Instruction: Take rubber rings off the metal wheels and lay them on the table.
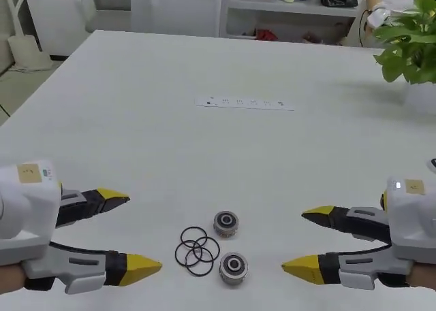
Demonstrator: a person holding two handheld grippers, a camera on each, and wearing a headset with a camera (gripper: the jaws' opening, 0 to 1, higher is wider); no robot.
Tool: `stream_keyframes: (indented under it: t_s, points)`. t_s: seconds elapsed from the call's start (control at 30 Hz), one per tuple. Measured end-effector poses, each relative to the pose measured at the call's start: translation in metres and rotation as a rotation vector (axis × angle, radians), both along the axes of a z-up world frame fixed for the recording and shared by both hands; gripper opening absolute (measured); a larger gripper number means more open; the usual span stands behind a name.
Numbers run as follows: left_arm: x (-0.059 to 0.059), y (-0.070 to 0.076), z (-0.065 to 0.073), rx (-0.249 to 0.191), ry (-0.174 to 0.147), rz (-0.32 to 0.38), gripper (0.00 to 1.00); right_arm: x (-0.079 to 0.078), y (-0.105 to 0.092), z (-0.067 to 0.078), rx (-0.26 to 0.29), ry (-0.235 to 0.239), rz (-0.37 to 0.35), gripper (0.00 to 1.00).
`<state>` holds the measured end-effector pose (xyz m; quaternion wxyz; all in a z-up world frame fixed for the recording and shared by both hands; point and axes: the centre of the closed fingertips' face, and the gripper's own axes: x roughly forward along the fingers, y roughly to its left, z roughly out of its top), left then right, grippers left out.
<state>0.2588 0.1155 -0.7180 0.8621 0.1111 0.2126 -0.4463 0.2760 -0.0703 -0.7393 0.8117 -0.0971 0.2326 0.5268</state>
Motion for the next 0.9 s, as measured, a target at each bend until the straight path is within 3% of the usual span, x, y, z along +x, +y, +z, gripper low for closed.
stream_keyframes:
  t_s: [0.9]
  points:
    - [0.0018,0.0014,-0.0019,-0.003,0.005,0.009,0.72,-0.0001,-0.0060,-0.0082,-0.022,0.002,-0.002,0.60]
